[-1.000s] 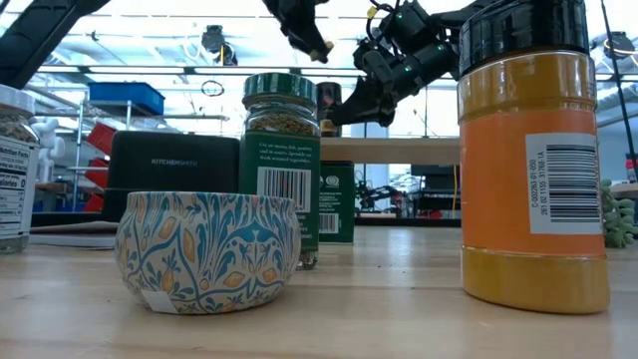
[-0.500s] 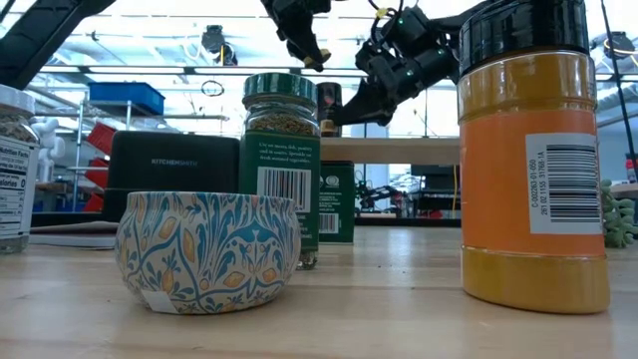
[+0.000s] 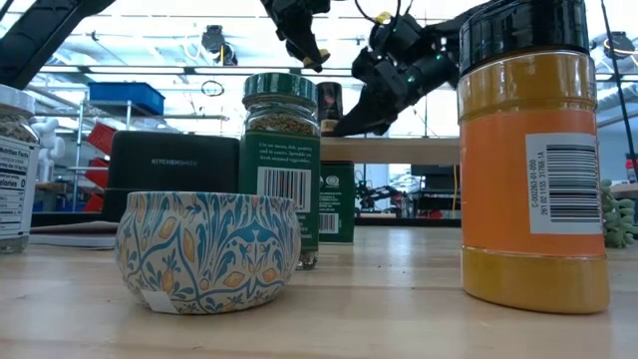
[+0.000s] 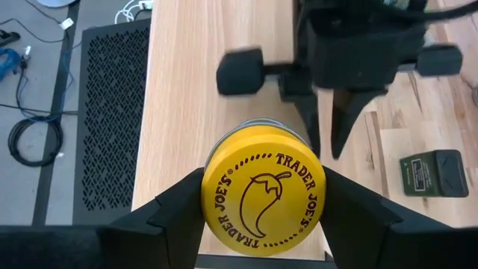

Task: Shelf spices
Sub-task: Put the yellow cap into the seasoning bottle

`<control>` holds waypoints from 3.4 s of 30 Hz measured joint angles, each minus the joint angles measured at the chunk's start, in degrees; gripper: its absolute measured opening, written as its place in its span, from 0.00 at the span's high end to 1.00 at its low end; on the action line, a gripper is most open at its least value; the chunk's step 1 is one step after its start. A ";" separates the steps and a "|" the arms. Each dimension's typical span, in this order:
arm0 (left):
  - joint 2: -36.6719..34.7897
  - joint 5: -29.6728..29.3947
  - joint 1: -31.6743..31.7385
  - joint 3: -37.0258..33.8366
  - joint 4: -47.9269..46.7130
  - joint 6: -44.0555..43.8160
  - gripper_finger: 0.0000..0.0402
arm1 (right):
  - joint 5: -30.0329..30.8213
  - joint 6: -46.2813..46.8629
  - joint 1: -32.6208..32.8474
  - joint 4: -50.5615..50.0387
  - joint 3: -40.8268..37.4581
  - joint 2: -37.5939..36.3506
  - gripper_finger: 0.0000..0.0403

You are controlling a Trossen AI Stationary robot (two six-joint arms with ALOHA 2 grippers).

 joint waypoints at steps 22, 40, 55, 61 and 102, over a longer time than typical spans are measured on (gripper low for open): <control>0.02 -1.27 0.07 0.00 -0.75 0.74 0.43 | 6.34 6.92 -9.30 6.74 0.02 -2.78 0.85; 0.02 -1.43 0.14 0.00 -4.85 0.06 0.43 | 6.35 12.96 -7.00 17.63 0.00 7.05 0.85; 0.02 -1.49 0.17 0.00 -7.96 -2.30 0.43 | 7.31 14.26 -5.67 22.21 0.01 7.48 0.85; 0.02 -1.51 0.15 0.00 -8.85 -2.38 0.43 | 8.42 14.24 -5.05 23.80 0.00 7.48 0.85; 0.04 -3.28 -3.00 0.00 -6.37 2.19 0.43 | 15.88 -17.38 1.55 0.57 0.02 -14.03 0.67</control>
